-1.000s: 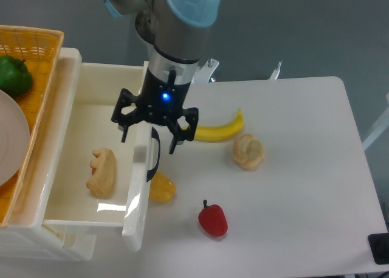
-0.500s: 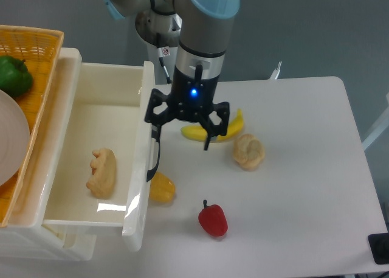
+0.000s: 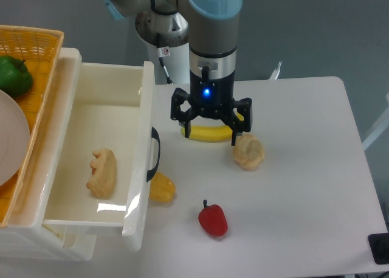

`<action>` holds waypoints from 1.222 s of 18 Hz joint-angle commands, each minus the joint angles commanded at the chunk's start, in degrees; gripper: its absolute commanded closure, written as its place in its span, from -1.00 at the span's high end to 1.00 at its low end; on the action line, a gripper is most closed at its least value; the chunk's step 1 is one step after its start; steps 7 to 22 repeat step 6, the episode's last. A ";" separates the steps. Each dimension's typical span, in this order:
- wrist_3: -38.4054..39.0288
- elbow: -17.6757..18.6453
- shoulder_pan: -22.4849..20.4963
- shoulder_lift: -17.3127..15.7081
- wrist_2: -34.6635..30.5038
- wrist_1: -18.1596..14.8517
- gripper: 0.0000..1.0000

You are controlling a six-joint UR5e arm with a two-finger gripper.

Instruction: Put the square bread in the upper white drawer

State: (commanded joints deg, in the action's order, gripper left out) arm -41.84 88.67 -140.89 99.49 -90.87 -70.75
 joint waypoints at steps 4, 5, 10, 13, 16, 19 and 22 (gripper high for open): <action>0.00 1.16 -0.09 0.70 -1.51 -0.44 1.00; 0.00 1.42 -0.17 0.70 -1.42 -0.36 1.00; 0.09 1.60 -0.17 0.79 -1.42 -0.36 1.00; 0.09 1.60 -0.17 0.79 -1.42 -0.36 1.00; 0.09 1.60 -0.17 0.79 -1.42 -0.36 1.00; 0.09 1.60 -0.17 0.79 -1.42 -0.36 1.00; 0.09 1.60 -0.17 0.79 -1.42 -0.36 1.00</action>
